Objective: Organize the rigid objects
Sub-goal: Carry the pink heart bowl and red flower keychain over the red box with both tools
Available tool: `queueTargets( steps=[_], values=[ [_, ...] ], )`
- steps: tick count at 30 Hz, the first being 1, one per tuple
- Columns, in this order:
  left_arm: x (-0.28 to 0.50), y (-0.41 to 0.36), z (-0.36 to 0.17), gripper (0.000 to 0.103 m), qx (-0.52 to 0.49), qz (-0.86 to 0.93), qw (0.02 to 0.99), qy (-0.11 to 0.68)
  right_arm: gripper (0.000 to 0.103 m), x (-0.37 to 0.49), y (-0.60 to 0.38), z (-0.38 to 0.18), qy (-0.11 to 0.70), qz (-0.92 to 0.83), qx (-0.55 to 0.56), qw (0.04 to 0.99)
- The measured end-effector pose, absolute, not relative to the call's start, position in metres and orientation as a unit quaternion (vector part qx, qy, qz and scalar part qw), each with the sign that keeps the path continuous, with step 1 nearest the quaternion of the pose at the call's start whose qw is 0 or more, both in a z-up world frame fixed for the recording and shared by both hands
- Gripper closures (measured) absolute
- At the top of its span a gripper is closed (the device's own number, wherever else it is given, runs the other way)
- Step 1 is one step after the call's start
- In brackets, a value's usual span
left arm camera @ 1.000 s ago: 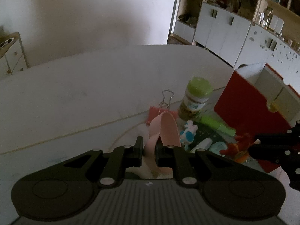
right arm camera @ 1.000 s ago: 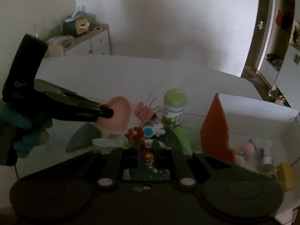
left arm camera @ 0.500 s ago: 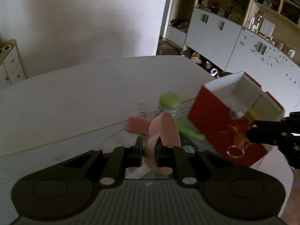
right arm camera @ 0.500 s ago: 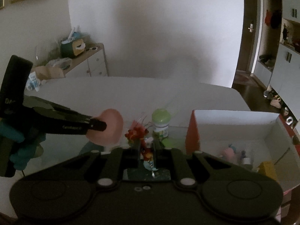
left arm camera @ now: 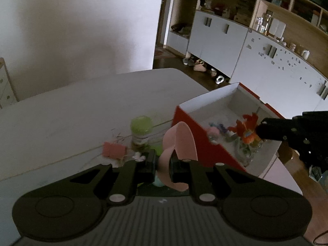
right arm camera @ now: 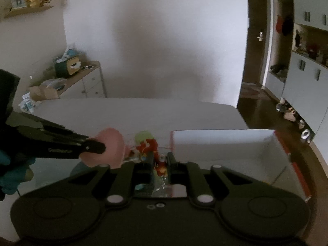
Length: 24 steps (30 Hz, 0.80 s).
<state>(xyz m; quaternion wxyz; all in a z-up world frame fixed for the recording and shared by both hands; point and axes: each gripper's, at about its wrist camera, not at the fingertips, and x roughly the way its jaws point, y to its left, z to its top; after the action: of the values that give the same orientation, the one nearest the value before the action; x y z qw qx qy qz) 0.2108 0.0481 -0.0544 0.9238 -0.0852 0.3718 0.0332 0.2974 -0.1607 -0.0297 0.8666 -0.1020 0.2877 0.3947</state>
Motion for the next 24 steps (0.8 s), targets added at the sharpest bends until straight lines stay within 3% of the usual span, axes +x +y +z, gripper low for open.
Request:
queueTargets(
  steps=[24],
  values=[
    [0.309,-0.072,-0.066,0.090,-0.056,0.010,0.910,0.410,0.092,0.407,-0.238,-0.063,0.358,0.342,-0.109,0.862]
  ],
)
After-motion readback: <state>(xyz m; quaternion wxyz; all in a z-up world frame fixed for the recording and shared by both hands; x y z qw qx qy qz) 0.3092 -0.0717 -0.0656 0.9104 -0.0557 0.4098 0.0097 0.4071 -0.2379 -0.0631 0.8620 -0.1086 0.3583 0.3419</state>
